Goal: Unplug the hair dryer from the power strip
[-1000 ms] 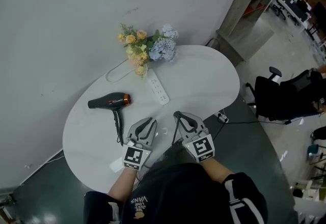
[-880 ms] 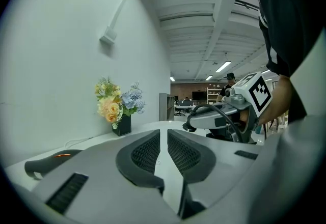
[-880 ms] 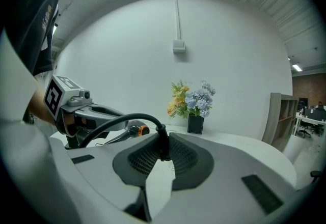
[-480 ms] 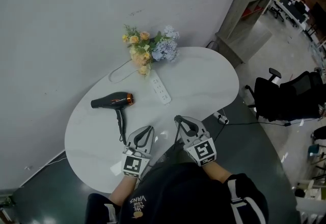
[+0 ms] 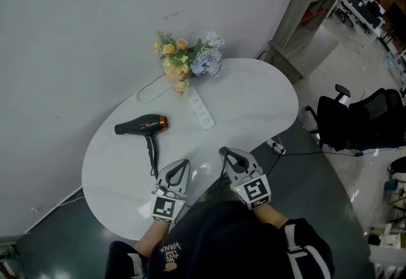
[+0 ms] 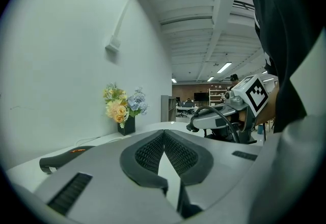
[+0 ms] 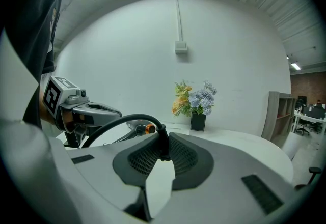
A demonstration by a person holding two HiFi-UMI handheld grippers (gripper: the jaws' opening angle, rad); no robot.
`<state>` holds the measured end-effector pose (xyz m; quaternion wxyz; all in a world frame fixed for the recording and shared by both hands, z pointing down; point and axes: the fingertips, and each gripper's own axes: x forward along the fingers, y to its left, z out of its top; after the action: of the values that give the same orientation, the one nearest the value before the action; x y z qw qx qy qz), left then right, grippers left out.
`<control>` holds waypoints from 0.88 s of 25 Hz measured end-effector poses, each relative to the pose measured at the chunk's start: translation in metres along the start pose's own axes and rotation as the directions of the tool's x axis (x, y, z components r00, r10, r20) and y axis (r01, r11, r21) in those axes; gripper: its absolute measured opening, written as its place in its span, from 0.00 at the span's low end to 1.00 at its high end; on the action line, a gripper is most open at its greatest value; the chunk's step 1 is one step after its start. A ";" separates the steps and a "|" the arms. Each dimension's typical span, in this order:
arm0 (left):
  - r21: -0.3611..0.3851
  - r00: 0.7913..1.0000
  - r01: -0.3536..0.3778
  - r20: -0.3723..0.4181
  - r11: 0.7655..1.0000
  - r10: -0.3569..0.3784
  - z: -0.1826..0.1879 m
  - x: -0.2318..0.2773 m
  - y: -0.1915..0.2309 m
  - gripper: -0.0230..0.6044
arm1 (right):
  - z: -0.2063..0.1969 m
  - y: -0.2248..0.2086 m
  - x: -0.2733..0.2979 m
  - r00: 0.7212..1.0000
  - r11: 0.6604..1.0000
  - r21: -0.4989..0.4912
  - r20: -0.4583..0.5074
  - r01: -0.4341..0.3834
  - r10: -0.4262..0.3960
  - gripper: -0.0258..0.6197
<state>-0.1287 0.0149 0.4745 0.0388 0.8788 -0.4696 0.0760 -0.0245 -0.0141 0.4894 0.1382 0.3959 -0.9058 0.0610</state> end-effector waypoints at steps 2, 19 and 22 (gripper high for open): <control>0.001 1.000 -0.001 -0.007 1.000 0.001 -0.002 -0.001 0.000 0.07 | -0.001 0.001 0.001 1.000 1.000 0.004 -0.005 -0.005 0.005 0.15; 0.005 1.000 0.000 -0.029 1.000 0.000 -0.005 -0.002 -0.005 0.07 | 0.000 -0.002 -0.002 1.000 1.000 0.025 -0.004 0.002 -0.002 0.15; 0.010 0.999 0.006 -0.037 1.000 -0.006 -0.006 -0.001 -0.006 0.07 | -0.002 -0.002 -0.002 1.000 1.000 0.020 -0.005 0.004 -0.003 0.15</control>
<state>-0.1250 0.0203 0.4805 0.0432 0.8787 -0.4658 0.0946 -0.0214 -0.0135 0.4907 0.1364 0.3988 -0.9041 0.0710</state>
